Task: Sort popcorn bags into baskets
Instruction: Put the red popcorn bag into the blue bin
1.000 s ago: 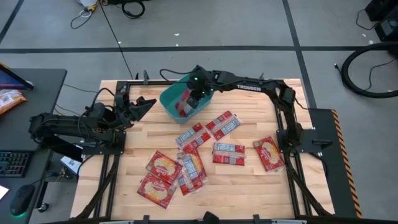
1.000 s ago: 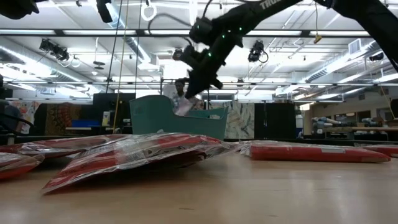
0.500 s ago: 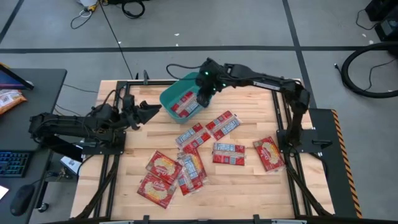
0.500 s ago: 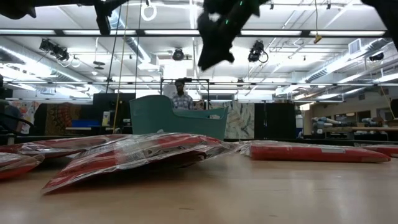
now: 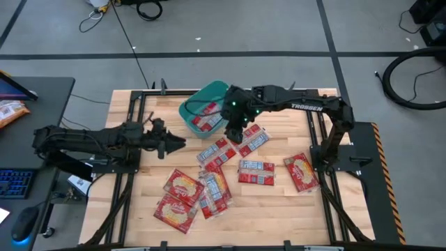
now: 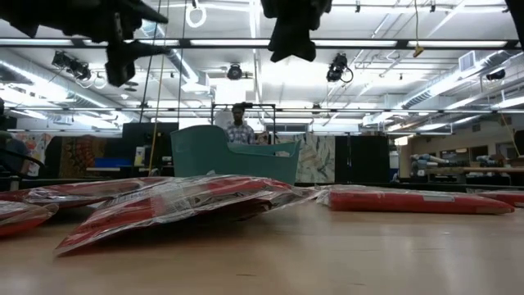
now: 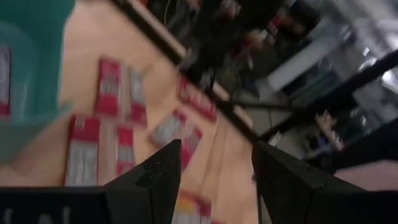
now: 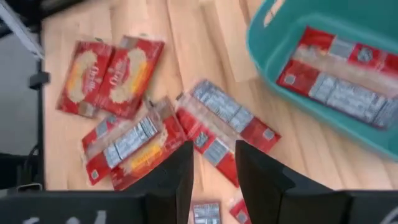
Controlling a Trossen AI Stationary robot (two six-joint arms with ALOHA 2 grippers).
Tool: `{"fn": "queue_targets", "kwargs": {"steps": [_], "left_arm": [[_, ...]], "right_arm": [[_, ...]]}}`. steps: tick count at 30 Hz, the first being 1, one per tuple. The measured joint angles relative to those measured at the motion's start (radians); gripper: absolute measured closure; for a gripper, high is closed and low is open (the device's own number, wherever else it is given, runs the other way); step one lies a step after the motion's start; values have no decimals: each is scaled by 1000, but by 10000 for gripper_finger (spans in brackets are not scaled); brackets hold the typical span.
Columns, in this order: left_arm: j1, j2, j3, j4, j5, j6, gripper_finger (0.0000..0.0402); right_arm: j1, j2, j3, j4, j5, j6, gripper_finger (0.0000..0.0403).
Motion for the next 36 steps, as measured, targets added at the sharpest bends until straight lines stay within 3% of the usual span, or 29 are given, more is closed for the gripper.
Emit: {"fn": "queue_targets", "kwargs": {"steps": [7,17,24,31,36], "left_arm": [[-49,0,0,-122,43,-37,203],[-57,0,0,-146,43,-53,203],[-56,0,0,-146,28,-107,203],[-56,0,0,-48,15,-129,203],[-56,0,0,28,5,-103,203]], "right_arm": [[78,-1,-84,-24,28,24,279],[102,-2,-316,-34,63,15,280],[150,-3,-394,39,67,-141,280],[163,-2,-473,209,71,-152,280],[163,-2,-484,231,82,-152,280]]}}
